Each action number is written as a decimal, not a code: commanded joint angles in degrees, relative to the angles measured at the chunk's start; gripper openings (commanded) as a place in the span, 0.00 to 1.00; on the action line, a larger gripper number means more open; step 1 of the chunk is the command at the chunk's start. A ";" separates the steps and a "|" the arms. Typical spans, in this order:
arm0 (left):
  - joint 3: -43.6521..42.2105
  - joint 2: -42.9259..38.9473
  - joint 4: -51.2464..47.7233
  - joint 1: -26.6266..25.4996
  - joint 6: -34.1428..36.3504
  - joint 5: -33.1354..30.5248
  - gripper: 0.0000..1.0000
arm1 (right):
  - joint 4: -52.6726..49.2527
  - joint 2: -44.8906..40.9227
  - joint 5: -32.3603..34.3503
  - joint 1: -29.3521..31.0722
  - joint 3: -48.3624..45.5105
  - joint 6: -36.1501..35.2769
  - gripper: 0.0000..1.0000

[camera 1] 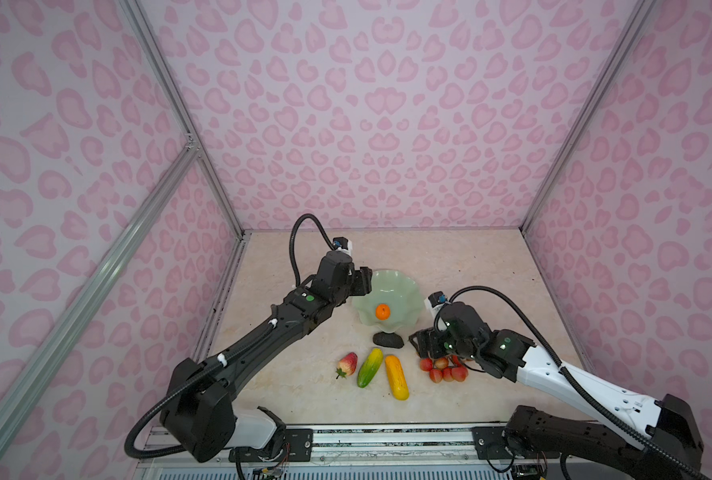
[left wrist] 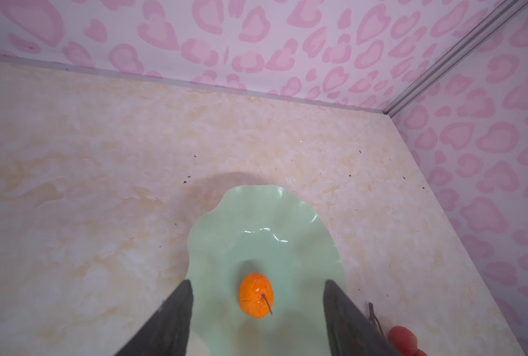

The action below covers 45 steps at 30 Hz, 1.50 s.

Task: Place and organize the fake fruits in the fruit bowl
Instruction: 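Retract the left arm while the right gripper grasps the yellow mango, then place the yellow mango in the bowl beside the orange with right gripper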

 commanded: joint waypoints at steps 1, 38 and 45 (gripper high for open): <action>-6.41 -8.35 3.46 0.03 -0.84 -10.29 0.73 | -0.01 0.93 0.65 6.85 -2.02 8.12 0.87; -45.17 -59.13 -11.37 0.55 -20.78 -25.68 0.96 | 0.33 15.15 9.84 1.54 13.44 -2.30 0.27; -45.00 -58.98 -12.41 0.55 -20.13 -20.71 0.96 | 4.31 33.22 3.48 -11.81 25.26 -8.14 0.29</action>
